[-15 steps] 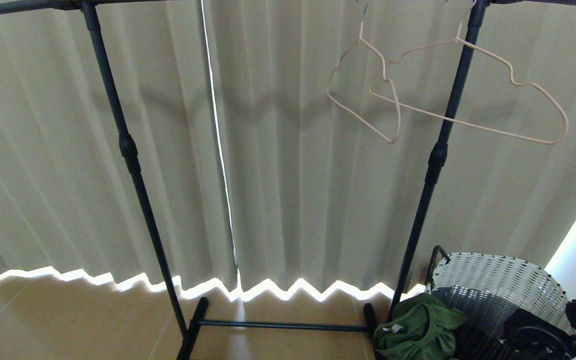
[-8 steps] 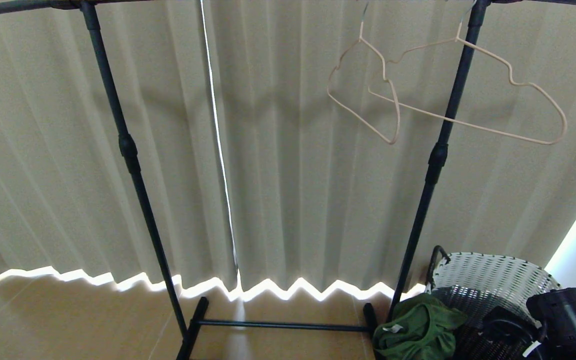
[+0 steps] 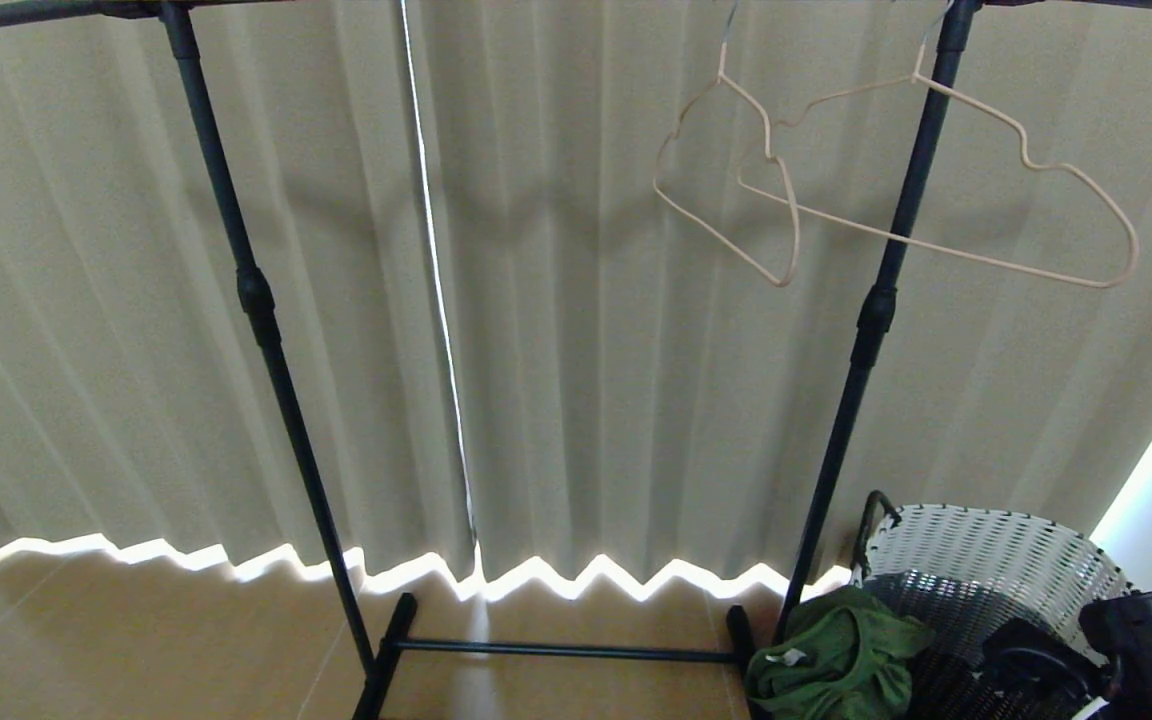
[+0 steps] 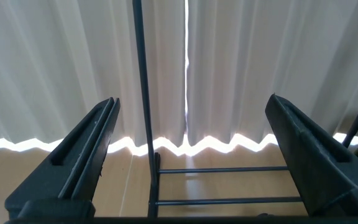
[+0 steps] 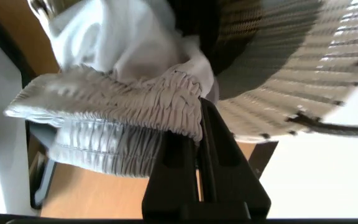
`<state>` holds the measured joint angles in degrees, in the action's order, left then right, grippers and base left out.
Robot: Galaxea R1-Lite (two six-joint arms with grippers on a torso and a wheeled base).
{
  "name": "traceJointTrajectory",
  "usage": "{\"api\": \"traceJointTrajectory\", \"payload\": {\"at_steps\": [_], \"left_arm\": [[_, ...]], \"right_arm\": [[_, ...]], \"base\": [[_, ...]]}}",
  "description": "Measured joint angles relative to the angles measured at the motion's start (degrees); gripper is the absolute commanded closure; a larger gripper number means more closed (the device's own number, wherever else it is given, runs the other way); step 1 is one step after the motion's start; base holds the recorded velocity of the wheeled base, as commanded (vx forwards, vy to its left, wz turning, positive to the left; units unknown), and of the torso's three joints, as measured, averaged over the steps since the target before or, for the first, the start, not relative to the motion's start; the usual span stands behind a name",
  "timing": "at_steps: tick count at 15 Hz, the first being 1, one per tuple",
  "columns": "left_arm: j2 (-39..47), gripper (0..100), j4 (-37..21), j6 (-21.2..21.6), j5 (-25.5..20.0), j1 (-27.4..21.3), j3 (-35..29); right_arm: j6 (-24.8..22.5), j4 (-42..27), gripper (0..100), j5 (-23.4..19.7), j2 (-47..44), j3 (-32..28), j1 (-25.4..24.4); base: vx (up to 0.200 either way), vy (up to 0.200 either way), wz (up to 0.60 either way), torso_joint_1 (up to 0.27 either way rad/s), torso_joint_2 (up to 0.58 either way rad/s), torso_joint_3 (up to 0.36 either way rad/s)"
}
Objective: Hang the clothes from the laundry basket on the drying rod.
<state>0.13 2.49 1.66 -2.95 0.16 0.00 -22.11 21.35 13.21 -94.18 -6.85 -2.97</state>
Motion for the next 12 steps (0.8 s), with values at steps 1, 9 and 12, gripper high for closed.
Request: {"api": "traceJointTrajectory", "payload": {"at_steps": [1,9,12], "left_arm": [[0.0,0,0.0,0.0,0.0,0.0,0.0],[0.0,0,0.0,-0.1,0.1,0.0,0.0],[0.0,0,0.0,-0.1,0.0,0.0,0.0]], "right_arm": [[0.0,-0.1,100,0.0,3.4,0.9,0.0],[0.0,-5.9,100,-0.5,35.4,3.2,1.7],[0.1,-6.5,100,-0.9,43.0,2.7,2.0]], "base": [[0.0,0.0,0.0,0.0,0.0,0.0],[-0.025,0.0,0.0,0.001,0.0,0.0],[-0.2,0.0,0.0,0.006,0.01,0.002]]}}
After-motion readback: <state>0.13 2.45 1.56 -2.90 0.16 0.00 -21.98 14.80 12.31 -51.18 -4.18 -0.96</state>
